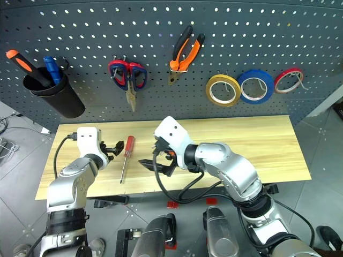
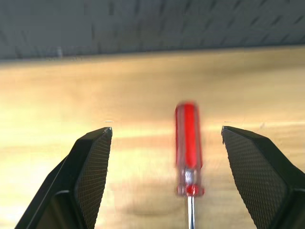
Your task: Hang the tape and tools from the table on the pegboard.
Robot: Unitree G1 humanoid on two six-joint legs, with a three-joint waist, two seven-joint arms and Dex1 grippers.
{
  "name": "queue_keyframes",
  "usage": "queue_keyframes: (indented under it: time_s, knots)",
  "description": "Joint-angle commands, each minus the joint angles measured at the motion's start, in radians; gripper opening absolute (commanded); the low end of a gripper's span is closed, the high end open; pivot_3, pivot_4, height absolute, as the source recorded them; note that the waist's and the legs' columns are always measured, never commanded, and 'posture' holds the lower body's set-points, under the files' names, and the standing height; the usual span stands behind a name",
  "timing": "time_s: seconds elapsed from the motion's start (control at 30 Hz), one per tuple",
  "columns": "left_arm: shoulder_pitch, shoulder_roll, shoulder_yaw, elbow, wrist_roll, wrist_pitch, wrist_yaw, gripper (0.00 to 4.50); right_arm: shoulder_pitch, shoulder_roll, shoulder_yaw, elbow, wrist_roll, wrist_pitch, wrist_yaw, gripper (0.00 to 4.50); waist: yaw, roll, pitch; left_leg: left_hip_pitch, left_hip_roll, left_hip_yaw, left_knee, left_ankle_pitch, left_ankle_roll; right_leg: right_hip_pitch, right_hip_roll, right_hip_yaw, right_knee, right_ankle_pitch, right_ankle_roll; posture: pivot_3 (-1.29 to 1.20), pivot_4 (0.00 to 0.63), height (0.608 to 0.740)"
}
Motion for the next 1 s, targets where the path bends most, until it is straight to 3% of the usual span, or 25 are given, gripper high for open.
queue_keyframes:
  time_s: [0.03,0.3,0.4,0.57,0.67,0.77,1.0]
  knots:
    - [-0.058,0.007,0.0,0.124,-0.005,-0.021,-0.003,3.87,-0.041,0.034,-0.002,-0.047,0.027,0.04,-0.021,4.5,-0.001,0.0,0.006,0.0,0.0,0.0,0.0,0.0,0.0,0.0,0.0,0.0,0.0,0.0,0.0,-0.28,0.411,0.74]
    - [-0.171,-0.015,-0.032,0.41,-0.009,-0.054,-0.032,3.87,-0.074,0.037,-0.003,-0.047,0.039,0.059,-0.021,4.5,-0.006,0.0,0.013,-0.007,0.0,0.001,0.0,0.0,0.0,-0.008,0.0,0.001,0.001,0.0,0.0,-0.32,0.412,0.74]
    - [-0.181,-0.005,-0.045,0.445,-0.004,-0.048,-0.052,3.26,-0.08,0.029,-0.006,-0.042,0.038,0.057,-0.016,4.5,-0.008,0.0,0.013,-0.007,0.0,0.001,0.0,0.0,0.0,-0.009,0.0,0.001,0.002,0.0,0.0,-0.33,0.393,0.74]
    - [-0.182,0.021,-0.058,0.468,0.009,-0.072,-0.067,1.72,-0.084,0.011,-0.006,-0.024,0.03,0.03,-0.002,4.5,-0.012,0.0,0.012,-0.007,0.0,0.001,0.001,0.0,-0.001,-0.009,0.0,0.0,0.004,0.0,0.0,-0.32,0.347,0.74]
    - [-0.148,0.03,-0.058,0.417,0.005,-0.062,-0.073,0.92,-0.095,-0.002,-0.008,-0.004,0.019,0.0,0.005,4.5,-0.015,0.0,0.012,-0.007,0.0,0.001,0.001,0.001,-0.001,-0.009,0.0,0.0,0.005,0.0,0.0,-0.32,0.33,0.74]
    - [-0.092,0.041,-0.058,0.344,0.01,-0.066,-0.07,0.92,-0.101,-0.022,-0.001,0.019,0.0,-0.048,0.014,4.5,-0.023,-0.001,0.009,-0.007,0.0,0.001,0.001,0.001,-0.002,-0.009,0.0,0.0,0.004,0.0,0.0,-0.31,0.305,0.74]
    - [0.166,0.094,-0.048,-0.105,0.053,-0.219,-0.075,0.92,-0.057,-0.114,0.016,0.004,-0.044,-0.226,0.081,4.5,-0.031,-0.005,-0.002,-0.009,0.0,0.002,0.0,0.004,-0.007,-0.011,-0.001,0.001,0.002,0.0,0.0,-0.29,0.224,0.74]
